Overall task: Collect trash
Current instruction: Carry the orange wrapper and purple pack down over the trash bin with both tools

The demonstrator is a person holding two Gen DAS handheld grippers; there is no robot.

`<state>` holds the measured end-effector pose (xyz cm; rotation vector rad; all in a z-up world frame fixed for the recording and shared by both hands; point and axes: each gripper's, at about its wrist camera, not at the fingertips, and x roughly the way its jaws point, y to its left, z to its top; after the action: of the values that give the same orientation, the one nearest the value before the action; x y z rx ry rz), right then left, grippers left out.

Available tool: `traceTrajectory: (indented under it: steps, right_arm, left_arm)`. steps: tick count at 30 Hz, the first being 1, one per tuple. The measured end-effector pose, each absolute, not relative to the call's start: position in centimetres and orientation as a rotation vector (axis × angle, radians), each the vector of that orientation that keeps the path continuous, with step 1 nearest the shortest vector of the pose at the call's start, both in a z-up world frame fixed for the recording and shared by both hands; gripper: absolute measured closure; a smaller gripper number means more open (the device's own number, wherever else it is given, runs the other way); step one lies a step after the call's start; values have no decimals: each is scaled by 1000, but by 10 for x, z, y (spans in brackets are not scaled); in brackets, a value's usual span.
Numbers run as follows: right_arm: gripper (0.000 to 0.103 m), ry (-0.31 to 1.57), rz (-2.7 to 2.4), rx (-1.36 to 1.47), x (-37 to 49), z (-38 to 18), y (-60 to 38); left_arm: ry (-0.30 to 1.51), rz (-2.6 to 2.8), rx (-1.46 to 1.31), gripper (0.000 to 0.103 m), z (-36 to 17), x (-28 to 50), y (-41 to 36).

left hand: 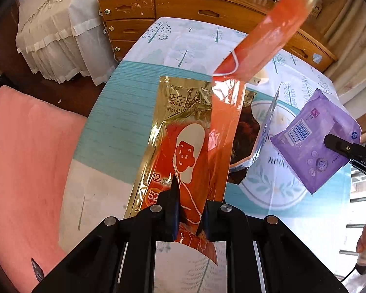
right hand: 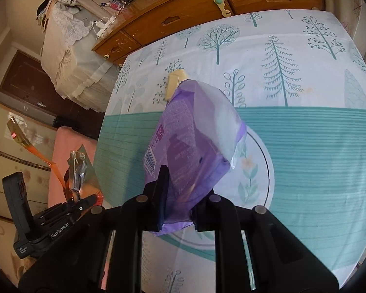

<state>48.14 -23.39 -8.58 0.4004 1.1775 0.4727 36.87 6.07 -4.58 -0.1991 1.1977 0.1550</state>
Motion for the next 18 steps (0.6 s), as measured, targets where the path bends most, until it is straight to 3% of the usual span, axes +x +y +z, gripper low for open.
traceTrajectory:
  steps: [18]
  right_arm:
    - [90,1167,308,291,151,-76,-161]
  left_arm:
    - [1162,-88,-115,89,-69,99,108]
